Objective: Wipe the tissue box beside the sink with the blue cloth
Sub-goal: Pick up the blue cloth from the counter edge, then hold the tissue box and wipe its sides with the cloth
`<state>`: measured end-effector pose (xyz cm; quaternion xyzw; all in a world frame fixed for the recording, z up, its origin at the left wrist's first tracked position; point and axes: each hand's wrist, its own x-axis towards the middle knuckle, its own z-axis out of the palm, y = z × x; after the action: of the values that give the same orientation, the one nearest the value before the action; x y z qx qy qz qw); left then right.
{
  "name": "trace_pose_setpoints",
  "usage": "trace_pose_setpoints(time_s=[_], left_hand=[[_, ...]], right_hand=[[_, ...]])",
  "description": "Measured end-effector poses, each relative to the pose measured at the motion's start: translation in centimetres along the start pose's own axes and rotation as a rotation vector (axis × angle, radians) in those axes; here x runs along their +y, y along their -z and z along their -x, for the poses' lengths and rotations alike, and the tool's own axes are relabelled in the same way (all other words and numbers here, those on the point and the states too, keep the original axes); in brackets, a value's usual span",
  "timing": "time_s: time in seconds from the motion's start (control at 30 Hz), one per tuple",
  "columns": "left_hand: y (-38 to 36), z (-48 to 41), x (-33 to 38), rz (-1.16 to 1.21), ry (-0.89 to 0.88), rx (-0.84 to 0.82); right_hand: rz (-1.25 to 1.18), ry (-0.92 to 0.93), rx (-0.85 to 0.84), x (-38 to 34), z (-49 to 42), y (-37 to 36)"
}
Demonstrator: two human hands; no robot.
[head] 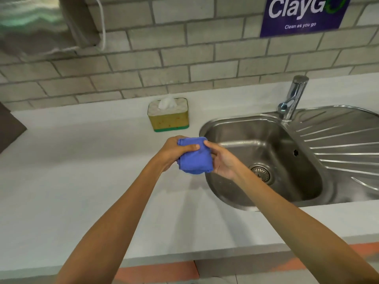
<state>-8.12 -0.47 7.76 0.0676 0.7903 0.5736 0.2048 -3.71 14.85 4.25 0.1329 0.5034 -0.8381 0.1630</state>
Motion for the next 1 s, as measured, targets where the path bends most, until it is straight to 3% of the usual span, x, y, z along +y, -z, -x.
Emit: trace_pose_setpoints(time_s=[0.2,0.33,0.47,0.57,0.63,0.7,0.8,0.9,1.0], left_hand=[[5.0,-4.0,-1.3,0.146,0.014,0.235],[6.9,-4.9,-3.2,0.331,0.102,0.047],[7.5,-6.4,-5.3,0.849,0.134,-0.086],[7.2,-7.6,-6.2,1.099,0.085,-0.145],[7.6,-8.4,-6.4,1.206,0.084,-0.183],[8.2,-9.2,-6.5,1.192,0.077,-0.176],[9.0,-10.7,-6.9,0.960,0.142,-0.073],[10.9,-12.0,-7.3,0.887,0.129,0.048],[13.8,-13.4,-7.7,0.875,0.108,0.350]], right_hand=[[0.087,0.025,0.094,-2.3,-5.1,-4.0],[0.064,0.035,0.037,-3.5,-7.9,-5.7],[0.036,-0.006,-0.035,-4.7,-10.5,-7.0],[0.166,-0.009,-0.023,-5.1,-12.1,-8.1],[0.341,0.043,0.087,-5.1,-13.6,-8.2],[0.554,0.133,0.195,-5.1,-15.1,-7.9],[0.722,0.193,0.195,-5.4,-17.2,-6.9],[0.671,0.290,0.370,-6.0,-19.3,-5.0],[0.518,0.333,0.564,-6.4,-21.7,-2.5]])
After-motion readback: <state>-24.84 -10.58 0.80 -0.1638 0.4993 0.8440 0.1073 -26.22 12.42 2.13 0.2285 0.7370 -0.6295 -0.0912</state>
